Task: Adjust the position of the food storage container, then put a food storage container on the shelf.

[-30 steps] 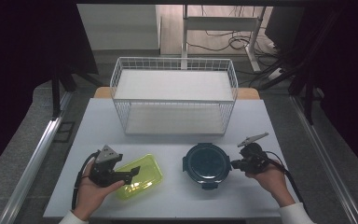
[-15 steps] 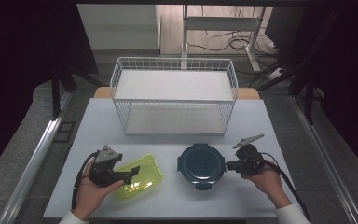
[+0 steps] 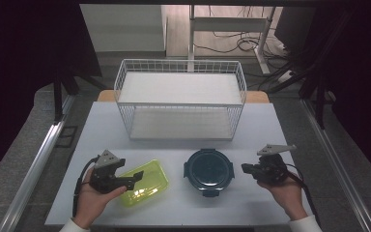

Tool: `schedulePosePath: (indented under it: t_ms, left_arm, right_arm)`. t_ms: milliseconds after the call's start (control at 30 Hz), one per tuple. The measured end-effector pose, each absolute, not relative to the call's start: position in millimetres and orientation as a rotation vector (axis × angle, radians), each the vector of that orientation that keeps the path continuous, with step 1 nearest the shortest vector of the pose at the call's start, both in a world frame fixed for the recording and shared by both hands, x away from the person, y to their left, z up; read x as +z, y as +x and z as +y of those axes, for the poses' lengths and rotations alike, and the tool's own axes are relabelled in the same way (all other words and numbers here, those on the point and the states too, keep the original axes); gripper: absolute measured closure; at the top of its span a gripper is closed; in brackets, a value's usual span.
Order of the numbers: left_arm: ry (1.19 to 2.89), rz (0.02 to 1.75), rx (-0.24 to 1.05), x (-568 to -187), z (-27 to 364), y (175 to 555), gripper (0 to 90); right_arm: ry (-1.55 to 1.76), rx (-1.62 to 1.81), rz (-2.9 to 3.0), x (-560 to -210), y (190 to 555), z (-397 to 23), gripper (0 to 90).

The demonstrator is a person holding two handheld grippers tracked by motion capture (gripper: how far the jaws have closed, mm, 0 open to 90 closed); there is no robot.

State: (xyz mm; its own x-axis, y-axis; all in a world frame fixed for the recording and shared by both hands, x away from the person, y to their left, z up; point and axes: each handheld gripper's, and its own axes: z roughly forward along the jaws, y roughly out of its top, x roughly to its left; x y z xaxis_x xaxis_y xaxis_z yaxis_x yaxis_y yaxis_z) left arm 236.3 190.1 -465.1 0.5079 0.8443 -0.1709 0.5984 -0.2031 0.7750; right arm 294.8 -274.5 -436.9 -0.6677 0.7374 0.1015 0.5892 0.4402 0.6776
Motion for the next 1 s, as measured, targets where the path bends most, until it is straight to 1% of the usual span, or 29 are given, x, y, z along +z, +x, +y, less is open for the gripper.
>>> schedulePosePath:
  t_ms: [33,67,167,200,267,333,433,767,900,1000]
  left_arm:
    - [1.911,1.189,0.37,-465.2,189.9,236.5,18.8]
    - [1.911,1.19,0.369,-465.2,189.8,236.7,18.8]
    - [1.913,1.187,0.369,-464.9,188.9,236.7,18.8]
    - [1.913,1.185,0.37,-464.7,188.7,236.4,18.7]
    - [1.915,1.181,0.371,-464.2,188.7,236.0,18.6]
    - [1.917,1.183,0.371,-464.4,188.6,236.1,18.5]
    - [1.919,1.188,0.371,-464.9,188.6,237.1,18.2]
    - [1.923,1.186,0.353,-461.9,185.6,232.0,17.3]
    - [1.902,1.19,0.283,-458.1,180.2,232.4,15.1]
    - [1.905,1.181,0.258,-453.7,171.9,234.2,13.1]
  right_arm:
    - [1.168,1.064,2.476,-437.6,292.7,-277.0,83.7]
    - [1.178,1.08,2.459,-438.2,290.5,-279.2,77.4]
    - [1.243,1.132,2.375,-441.7,285.8,-285.4,47.8]
    - [1.281,1.167,2.346,-443.8,285.4,-287.7,41.0]
    - [1.372,1.282,2.325,-448.3,285.9,-293.4,33.2]
    - [1.421,1.331,2.317,-451.7,287.0,-296.1,27.9]
    - [1.404,1.311,2.312,-453.2,286.9,-294.7,24.1]
    - [1.351,1.298,2.345,-451.5,286.1,-286.2,19.9]
    - [1.354,1.32,2.356,-450.2,287.9,-284.1,18.5]
    - [1.343,1.325,2.38,-451.9,287.1,-281.8,18.3]
